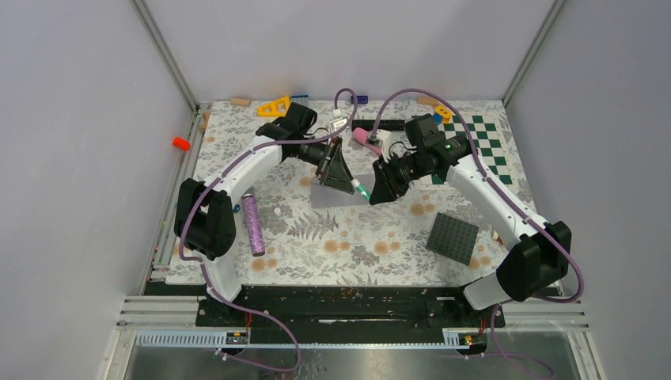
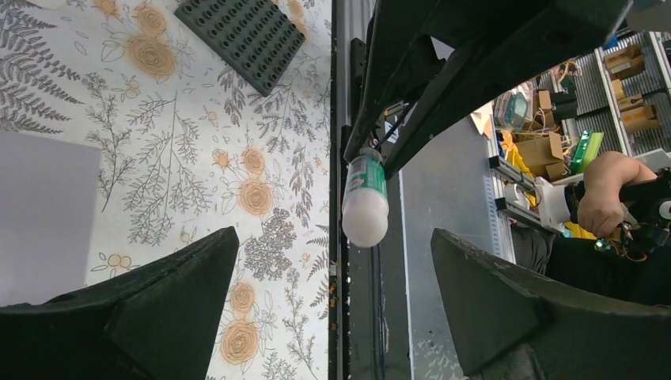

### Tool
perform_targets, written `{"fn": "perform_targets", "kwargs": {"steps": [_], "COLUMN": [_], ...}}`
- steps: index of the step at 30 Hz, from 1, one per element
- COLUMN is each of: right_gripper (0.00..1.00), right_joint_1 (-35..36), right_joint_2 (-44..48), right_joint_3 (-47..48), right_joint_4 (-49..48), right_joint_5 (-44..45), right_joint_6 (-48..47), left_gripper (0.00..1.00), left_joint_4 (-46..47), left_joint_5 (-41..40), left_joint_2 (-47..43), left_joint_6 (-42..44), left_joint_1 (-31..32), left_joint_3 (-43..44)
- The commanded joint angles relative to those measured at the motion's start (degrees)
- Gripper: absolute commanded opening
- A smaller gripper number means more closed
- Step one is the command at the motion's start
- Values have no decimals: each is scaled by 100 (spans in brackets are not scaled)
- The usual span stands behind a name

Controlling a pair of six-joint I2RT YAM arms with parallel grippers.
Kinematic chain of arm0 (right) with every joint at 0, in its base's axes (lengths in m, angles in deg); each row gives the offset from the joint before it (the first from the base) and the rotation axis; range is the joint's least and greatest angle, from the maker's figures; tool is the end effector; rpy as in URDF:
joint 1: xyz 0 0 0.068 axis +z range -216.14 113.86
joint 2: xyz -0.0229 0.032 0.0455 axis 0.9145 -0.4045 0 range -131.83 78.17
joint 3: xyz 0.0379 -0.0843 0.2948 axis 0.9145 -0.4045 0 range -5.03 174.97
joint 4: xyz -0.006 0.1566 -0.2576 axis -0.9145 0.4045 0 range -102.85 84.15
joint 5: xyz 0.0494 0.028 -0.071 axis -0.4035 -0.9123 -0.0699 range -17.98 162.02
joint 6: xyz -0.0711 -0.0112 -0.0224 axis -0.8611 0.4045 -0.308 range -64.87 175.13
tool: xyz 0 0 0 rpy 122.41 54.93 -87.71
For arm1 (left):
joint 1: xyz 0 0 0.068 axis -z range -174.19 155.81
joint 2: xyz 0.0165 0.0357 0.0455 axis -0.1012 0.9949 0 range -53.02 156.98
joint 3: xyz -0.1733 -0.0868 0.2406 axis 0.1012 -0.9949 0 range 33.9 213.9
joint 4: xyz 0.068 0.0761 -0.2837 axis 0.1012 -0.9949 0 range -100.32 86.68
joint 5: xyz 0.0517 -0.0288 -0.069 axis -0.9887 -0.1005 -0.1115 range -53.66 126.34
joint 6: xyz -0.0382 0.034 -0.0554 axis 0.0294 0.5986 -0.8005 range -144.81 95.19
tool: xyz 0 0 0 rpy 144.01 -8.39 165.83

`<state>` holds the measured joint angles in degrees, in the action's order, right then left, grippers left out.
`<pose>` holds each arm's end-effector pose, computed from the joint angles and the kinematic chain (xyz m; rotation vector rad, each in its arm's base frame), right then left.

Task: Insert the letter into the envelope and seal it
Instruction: Adjust the solid glue.

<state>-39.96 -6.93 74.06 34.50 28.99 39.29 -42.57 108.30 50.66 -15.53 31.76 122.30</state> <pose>0.3023 0.1971 0.3465 -1.1491 2.1214 1.0105 0.3679 -0.2463 0.3120 1.1521 1.9412 -1.6813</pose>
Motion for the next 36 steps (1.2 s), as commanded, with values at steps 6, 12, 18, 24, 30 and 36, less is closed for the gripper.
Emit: {"fn": "perform_targets", "kwargs": {"steps": [6, 12, 18, 24, 30, 36], "right_gripper": [8, 8, 7, 8, 11, 46], "right_joint_1": [230, 239, 239, 239, 239, 227], "right_joint_2": [129, 141, 147, 123, 142, 199], "right_joint_3": [19, -25, -17, 29, 39, 137], "right_joint_4": [94, 90, 97, 152, 158, 168], "right_joint_5": [-4, 46, 44, 22, 57, 118], "right_joint_6": [-211, -252, -247, -271, -247, -195], "left_gripper": [86, 66, 43, 28, 4, 0], "left_joint_4": [22, 22, -69, -129, -140, -2], "left_joint_5": [326, 358, 267, 121, 31, 11], "left_joint_2": [-383, -390, -409, -427, -411, -463], "left_joint_6": [162, 145, 243, 303, 295, 78], "left_joint_1": [324, 388, 455, 507, 557, 555], "left_joint_3": [161, 129, 125, 117, 116, 88]}}
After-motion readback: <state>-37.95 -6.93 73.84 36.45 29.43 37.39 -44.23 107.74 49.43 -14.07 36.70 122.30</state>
